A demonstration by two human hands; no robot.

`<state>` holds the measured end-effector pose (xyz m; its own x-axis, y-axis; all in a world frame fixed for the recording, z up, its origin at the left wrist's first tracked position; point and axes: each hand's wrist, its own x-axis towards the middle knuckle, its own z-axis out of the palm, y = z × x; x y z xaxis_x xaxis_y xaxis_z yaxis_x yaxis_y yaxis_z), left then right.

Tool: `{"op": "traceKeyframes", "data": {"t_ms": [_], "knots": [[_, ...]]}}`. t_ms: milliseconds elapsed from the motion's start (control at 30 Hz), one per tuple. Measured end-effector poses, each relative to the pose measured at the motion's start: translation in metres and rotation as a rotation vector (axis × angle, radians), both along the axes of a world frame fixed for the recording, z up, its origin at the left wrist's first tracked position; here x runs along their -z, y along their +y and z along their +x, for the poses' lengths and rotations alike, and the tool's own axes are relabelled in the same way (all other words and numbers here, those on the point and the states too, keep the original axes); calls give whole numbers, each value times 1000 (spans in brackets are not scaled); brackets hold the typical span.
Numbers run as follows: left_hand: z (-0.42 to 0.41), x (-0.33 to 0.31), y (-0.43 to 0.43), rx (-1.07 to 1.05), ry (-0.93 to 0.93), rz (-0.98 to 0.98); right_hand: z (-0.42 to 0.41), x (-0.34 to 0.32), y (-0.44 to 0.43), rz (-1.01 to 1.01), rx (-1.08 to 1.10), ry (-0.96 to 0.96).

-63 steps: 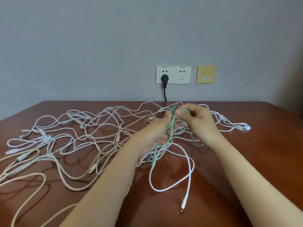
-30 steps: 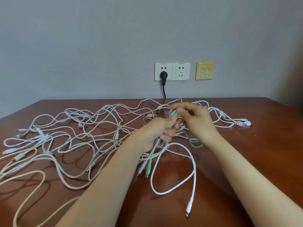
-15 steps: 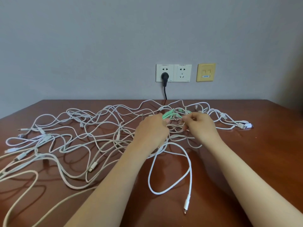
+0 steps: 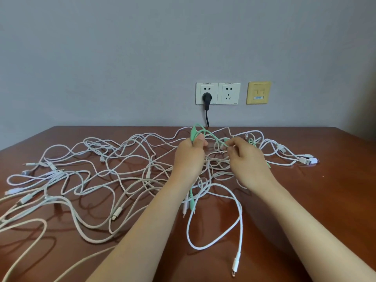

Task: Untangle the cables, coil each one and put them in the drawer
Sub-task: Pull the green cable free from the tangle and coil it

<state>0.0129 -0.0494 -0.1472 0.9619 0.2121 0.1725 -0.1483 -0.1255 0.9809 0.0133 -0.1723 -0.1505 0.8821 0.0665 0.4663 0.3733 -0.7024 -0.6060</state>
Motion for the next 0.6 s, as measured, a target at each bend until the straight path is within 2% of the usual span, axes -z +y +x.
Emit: {"op": "traceKeyframes", "data": {"t_ms": [100, 267, 500, 600], "knots": [[-2, -3, 1, 27, -34, -42, -2, 3, 7, 41, -108, -16], [-4, 0, -9, 39, -89, 4, -6, 7, 16, 191, -178, -2], [-11, -3, -15, -148, -180, 96, -14, 2, 25, 257, -142, -146], [-9, -3, -11, -142, -167, 117, -15, 2, 27, 249, -128, -178]]}}
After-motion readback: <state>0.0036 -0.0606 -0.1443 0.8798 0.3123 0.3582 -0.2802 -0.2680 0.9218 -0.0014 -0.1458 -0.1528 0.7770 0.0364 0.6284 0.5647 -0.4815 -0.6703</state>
